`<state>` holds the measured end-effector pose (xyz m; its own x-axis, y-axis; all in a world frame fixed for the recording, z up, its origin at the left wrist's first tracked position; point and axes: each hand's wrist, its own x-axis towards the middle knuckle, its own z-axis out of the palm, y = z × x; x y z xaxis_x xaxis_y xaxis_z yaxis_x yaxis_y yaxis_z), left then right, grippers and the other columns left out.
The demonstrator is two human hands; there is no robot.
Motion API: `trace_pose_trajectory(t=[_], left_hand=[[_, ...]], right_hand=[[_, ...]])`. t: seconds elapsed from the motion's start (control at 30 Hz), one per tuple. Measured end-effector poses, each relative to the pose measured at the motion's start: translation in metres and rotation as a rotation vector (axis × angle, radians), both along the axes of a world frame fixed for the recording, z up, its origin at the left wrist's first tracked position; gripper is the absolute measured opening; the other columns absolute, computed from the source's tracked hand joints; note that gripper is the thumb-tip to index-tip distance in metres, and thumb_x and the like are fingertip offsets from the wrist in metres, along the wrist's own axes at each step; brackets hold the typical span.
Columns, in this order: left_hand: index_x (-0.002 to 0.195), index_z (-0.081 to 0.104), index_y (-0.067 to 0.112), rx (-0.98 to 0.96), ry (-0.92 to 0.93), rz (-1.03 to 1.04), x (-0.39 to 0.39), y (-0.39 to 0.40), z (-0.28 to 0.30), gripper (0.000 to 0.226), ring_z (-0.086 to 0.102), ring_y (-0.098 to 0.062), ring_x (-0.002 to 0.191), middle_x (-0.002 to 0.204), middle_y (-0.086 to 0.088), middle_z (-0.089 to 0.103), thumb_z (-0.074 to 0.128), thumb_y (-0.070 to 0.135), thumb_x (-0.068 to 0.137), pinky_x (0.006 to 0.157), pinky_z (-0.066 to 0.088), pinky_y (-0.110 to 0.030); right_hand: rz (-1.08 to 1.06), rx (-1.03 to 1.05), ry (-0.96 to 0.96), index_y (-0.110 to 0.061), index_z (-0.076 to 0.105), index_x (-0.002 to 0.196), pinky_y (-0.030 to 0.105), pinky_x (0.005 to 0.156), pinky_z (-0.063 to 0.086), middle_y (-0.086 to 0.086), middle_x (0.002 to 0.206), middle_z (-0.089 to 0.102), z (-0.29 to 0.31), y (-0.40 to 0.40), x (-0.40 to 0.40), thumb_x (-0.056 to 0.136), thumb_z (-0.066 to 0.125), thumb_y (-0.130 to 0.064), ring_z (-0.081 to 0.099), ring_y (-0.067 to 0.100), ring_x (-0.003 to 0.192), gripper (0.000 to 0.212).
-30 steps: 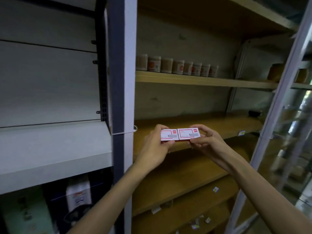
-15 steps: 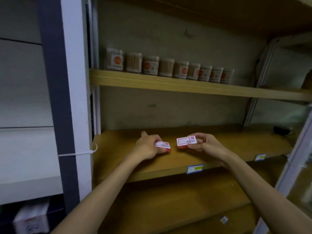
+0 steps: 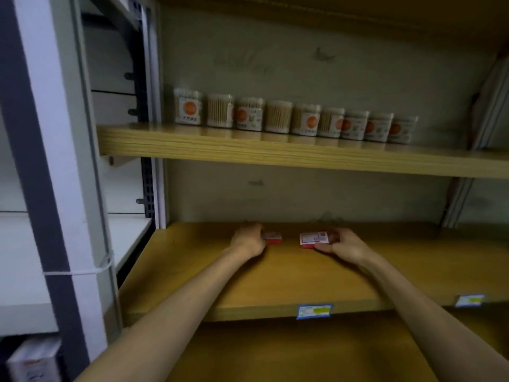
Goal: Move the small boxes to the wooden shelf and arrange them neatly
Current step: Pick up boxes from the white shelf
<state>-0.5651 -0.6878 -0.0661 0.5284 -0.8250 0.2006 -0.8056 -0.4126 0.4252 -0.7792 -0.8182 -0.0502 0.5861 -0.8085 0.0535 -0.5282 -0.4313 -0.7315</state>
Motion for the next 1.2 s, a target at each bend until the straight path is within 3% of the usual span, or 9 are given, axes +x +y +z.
trace_pose_trajectory(t=[0.13,0.37,0.67,0.77,0.97,1.2], left_hand=[[0.123,0.062,0.023,-0.026,0.007,0.033,0.005,-0.018,-0.006,0.032,0.058,-0.029,0.115,0.129,-0.006,0.061,0.061,0.037,0.094,0.091,0.050,-0.035],[0.124,0.061,0.028,-0.093,0.094,0.110,0.001,-0.029,-0.013,0.044,0.061,-0.024,0.112,0.125,0.001,0.065,0.072,0.044,0.085,0.086,0.054,-0.033],[0.127,0.057,0.026,-0.119,0.094,0.131,-0.008,-0.020,-0.008,0.056,0.059,-0.026,0.116,0.128,0.000,0.063,0.073,0.052,0.081,0.093,0.053,-0.037],[0.131,0.054,0.026,-0.122,0.022,0.107,-0.014,-0.002,0.000,0.054,0.058,-0.026,0.118,0.132,-0.002,0.060,0.063,0.052,0.085,0.096,0.051,-0.040],[0.128,0.061,0.031,-0.094,-0.194,0.048,-0.036,0.071,0.017,0.039,0.057,-0.021,0.122,0.131,0.004,0.063,0.060,0.042,0.091,0.101,0.047,-0.041],[0.132,0.056,0.033,-0.084,-0.352,0.080,-0.073,0.170,0.014,0.041,0.055,-0.015,0.116,0.126,0.009,0.061,0.053,0.045,0.093,0.095,0.046,-0.039]], right_hand=[[-0.007,-0.051,0.024,-0.015,0.068,0.118,0.037,0.097,0.052,0.006,0.120,0.070,-0.009,-0.026,0.012,0.081,0.081,-0.035,0.066,0.024,0.106,0.043],[0.057,-0.259,0.083,-0.013,0.072,0.118,0.038,0.089,0.055,0.011,0.119,0.072,-0.016,-0.034,0.038,0.087,0.074,-0.039,0.066,0.030,0.108,0.040],[0.112,-0.331,0.073,-0.018,0.062,0.130,0.035,0.093,0.052,0.007,0.130,0.065,-0.013,-0.031,0.030,0.088,0.072,-0.037,0.061,0.029,0.118,0.047],[0.184,-0.364,0.058,-0.019,0.064,0.127,0.034,0.092,0.052,0.007,0.126,0.066,-0.010,-0.022,0.025,0.088,0.069,-0.027,0.062,0.028,0.116,0.040],[0.398,-0.415,-0.084,-0.024,0.071,0.117,0.026,0.096,0.050,-0.005,0.119,0.071,-0.006,0.028,0.026,0.086,0.070,-0.016,0.064,0.009,0.106,0.033],[0.629,-0.474,-0.254,-0.029,0.072,0.105,0.031,0.088,0.051,-0.010,0.099,0.069,0.001,0.124,0.040,0.083,0.075,-0.020,0.063,0.006,0.094,0.024]])
